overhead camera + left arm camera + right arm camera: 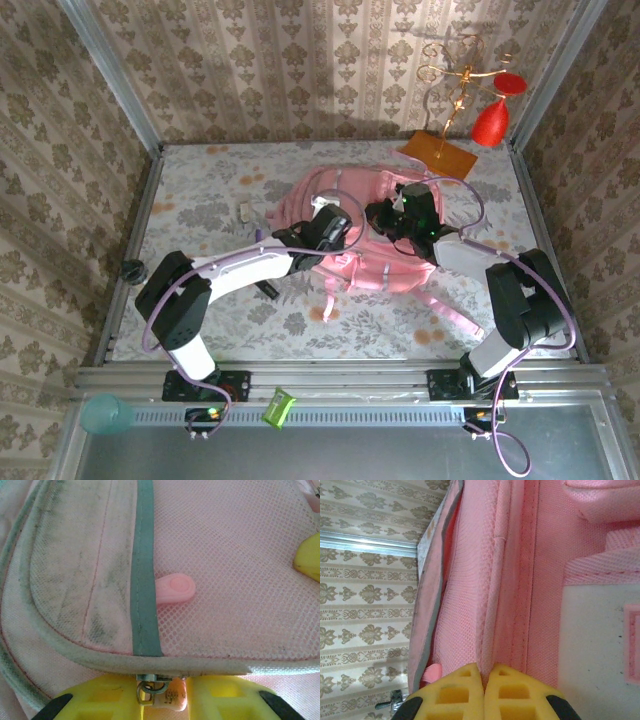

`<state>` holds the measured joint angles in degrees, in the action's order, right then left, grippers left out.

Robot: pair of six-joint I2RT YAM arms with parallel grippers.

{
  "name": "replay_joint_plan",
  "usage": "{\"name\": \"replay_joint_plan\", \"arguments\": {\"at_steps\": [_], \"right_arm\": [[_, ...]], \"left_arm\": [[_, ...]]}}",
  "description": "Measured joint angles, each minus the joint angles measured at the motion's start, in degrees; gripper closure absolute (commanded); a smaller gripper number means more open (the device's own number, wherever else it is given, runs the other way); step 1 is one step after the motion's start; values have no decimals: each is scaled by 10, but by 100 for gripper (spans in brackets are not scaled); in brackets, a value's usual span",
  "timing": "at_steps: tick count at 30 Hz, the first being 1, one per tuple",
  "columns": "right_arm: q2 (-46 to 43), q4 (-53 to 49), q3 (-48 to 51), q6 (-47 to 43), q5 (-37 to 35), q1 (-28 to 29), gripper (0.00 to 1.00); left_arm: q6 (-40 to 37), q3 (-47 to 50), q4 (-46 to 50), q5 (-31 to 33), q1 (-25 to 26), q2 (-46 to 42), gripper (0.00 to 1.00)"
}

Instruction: Pack books, pencil case, and school supplies into a backpack

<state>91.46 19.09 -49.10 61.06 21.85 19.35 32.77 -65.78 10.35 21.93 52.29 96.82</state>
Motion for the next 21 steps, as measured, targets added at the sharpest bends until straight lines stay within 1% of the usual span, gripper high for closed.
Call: {"name": "replay_joint_plan", "arguments": {"at_steps": [4,6,7,10,11,12,15,17,19,20,21], "right_arm": [[3,3,0,7,4,0,100],[5,5,0,11,5,-1,100],[5,5,0,13,5,-2,100],[5,5,0,20,5,-3,100],[5,5,0,20,5,-3,100],[5,5,0,21,5,-3,100],[6,9,0,22,5,-2,100],[9,12,0,22,5,-2,100],[11,14,0,21,5,-3,100],[12,14,0,20,5,-3,100],[13,14,0,17,5,-3,100]], "left_arm": [[9,0,0,-14,-5,6,78],[18,0,-1,-23,-8,11,84],[23,0,-3,-30,-10,13,85],[33,0,-6,-43,-14,15,84],[36,0,-7,-45,-15,15,79],[40,1,-9,-47,-16,15,77],[48,6,-20,-57,-20,15,78],[49,10,-30,-57,-22,15,82],[47,15,-35,-56,-23,15,90],[44,17,-38,-57,-24,15,96],[40,19,-42,-57,-24,15,100]]}}
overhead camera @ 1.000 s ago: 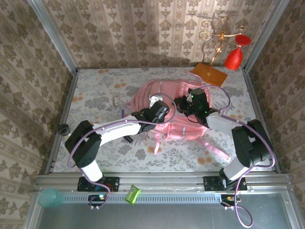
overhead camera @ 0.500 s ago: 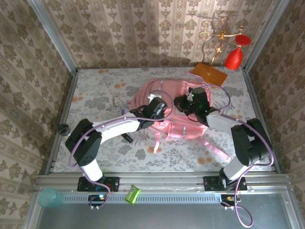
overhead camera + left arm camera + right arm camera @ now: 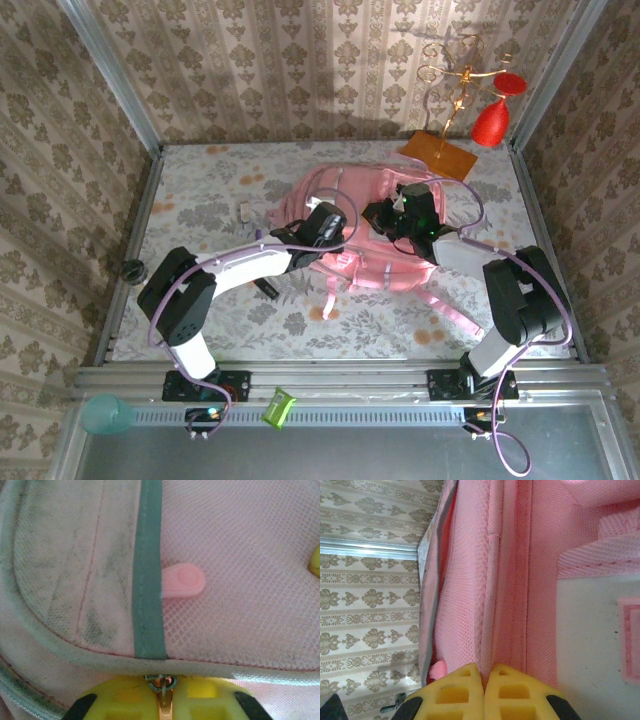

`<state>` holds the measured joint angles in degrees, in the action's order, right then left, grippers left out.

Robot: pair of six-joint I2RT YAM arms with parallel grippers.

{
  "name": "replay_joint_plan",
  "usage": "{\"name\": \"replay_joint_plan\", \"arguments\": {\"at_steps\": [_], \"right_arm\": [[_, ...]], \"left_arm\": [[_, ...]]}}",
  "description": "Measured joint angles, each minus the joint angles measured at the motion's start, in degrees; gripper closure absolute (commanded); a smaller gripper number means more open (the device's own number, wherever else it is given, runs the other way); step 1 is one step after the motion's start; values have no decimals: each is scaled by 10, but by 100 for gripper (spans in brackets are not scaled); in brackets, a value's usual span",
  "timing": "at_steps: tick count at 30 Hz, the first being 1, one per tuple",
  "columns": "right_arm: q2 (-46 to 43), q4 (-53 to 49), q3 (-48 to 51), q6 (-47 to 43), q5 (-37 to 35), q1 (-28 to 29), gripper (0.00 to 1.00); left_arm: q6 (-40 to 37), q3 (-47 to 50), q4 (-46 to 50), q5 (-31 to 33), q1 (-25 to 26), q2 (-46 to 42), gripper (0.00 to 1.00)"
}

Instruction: Pack books, pencil case, and school supplies into a backpack

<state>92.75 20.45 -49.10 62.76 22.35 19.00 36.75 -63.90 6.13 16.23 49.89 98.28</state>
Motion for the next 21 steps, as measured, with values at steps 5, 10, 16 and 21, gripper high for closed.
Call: {"name": "replay_joint_plan", "arguments": {"at_steps": [5,10,16,21], "right_arm": [[0,-10,0,-36,12,-13,100],[0,-66,-18,-119,51,-33,100],[11,-202,-88,-258,77,-42,100],[44,-327,-172,-373,80,-38,100]], "left_arm": [[-30,15,-23,0,0,-7,100],[-76,40,-24,2,-3,-38,100],[-124,78,-14,-41,-35,-94,100],[-160,95,7,-119,-69,-130,100]]}}
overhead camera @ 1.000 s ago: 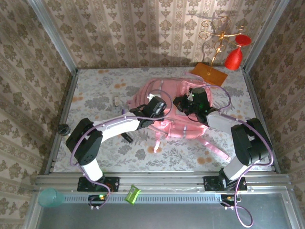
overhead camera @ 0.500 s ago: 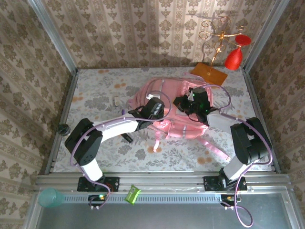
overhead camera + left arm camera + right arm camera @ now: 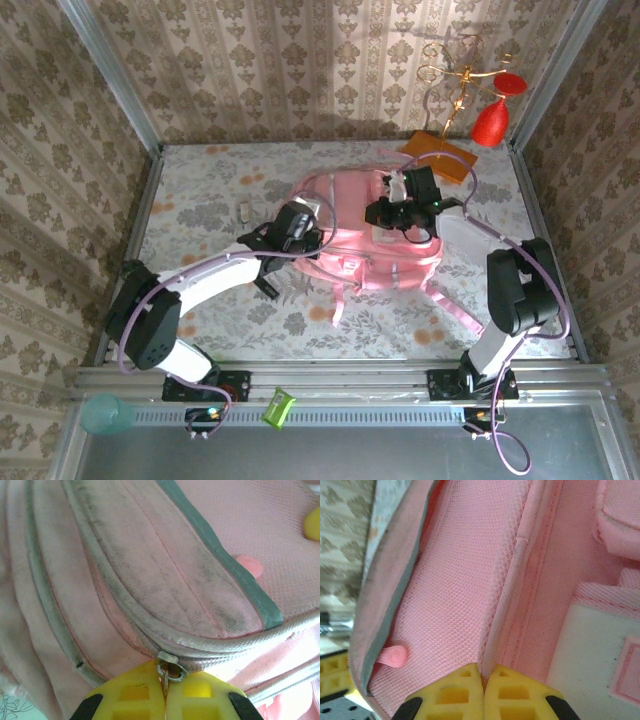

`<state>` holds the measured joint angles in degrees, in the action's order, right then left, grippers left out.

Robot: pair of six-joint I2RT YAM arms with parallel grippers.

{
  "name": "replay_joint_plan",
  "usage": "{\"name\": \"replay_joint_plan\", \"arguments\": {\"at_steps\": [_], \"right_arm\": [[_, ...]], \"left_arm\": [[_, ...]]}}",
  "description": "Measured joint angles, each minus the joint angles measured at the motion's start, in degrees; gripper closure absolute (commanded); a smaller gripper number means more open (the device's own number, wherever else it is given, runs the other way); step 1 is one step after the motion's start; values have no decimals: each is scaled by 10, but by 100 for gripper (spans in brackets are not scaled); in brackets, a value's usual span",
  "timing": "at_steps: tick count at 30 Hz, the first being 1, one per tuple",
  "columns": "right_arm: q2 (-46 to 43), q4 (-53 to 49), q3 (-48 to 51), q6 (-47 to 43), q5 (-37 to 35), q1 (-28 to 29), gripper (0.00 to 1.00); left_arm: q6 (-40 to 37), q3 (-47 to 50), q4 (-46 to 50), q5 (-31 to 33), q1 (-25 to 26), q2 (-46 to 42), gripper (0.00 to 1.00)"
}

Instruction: Pack books, pencil case, and school supplies into a backpack

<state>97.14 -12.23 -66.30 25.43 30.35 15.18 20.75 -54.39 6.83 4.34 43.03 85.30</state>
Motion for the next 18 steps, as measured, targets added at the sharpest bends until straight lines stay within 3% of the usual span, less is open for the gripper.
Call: {"name": "replay_joint_plan", "arguments": {"at_steps": [4,10,12,18], "right_arm": [[25,-65,-55,-56,-10,8,99],[35,-103,-95,-74,-43,5,75],[28,-97,-98,-73,-77,-8,62],[-100,-47,11,-18,-128,-29,43]], "left_arm": [[-15,26,4,-77,-19,-40,100],[-15,35,0,-158,-26,-52,100],[-13,35,0,-165,-26,-49,100],[-10,26,0,-168,-19,-17,100]]}}
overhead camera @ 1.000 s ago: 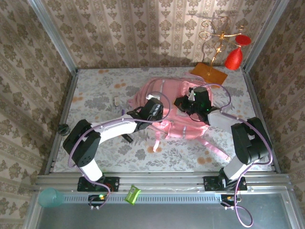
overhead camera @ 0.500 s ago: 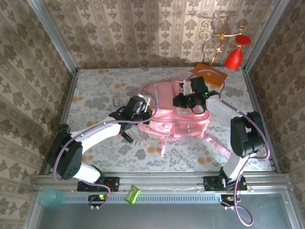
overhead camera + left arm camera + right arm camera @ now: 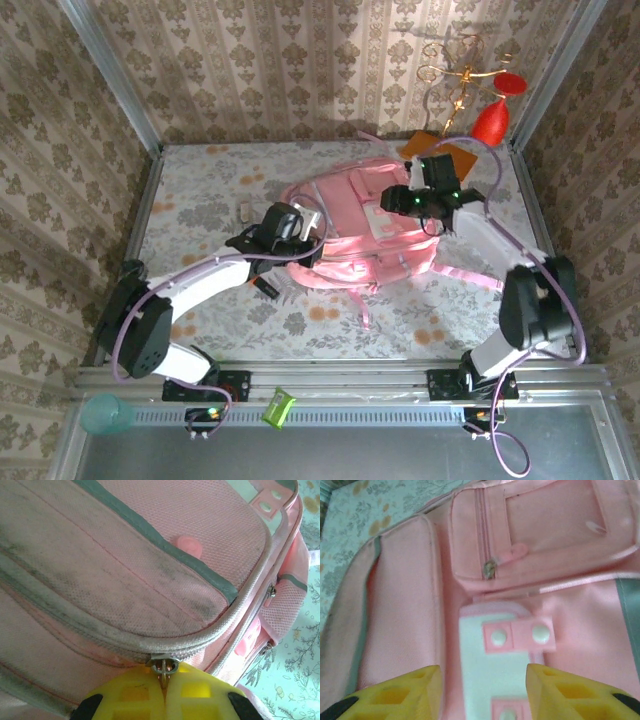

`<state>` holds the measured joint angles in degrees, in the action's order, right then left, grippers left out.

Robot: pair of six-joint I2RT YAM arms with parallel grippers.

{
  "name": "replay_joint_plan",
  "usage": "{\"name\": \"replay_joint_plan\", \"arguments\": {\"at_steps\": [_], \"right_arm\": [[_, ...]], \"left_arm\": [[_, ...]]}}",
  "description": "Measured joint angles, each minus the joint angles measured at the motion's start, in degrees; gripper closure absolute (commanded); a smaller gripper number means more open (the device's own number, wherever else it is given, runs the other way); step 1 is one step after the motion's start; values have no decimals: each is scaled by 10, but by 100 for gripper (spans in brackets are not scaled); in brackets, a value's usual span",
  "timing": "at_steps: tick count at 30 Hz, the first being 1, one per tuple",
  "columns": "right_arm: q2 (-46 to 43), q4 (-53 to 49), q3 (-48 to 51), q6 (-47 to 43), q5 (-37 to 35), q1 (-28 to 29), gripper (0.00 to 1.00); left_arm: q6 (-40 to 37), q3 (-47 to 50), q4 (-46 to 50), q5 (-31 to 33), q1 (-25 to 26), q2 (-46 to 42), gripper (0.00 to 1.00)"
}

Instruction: Pack books, pencil case, and school supplies into a backpack

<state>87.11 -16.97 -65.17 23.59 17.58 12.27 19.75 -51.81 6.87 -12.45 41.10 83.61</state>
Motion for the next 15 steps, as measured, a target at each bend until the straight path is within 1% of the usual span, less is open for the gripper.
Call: {"name": "replay_joint_plan", "arguments": {"at_steps": [2,5,10,15], "right_arm": [[-56,35,58,57,9,9,38],[-97,90,127,140,24,32,34],[-91,176,197,270,32,81,35],[-46,250,215,357,38,108,42]], "left_arm": [[1,-12,0,0,8,14,100],[2,-23,-8,0,22,24,100],[4,-26,-14,-2,37,29,100],[4,-29,-23,-5,50,37,100]]}}
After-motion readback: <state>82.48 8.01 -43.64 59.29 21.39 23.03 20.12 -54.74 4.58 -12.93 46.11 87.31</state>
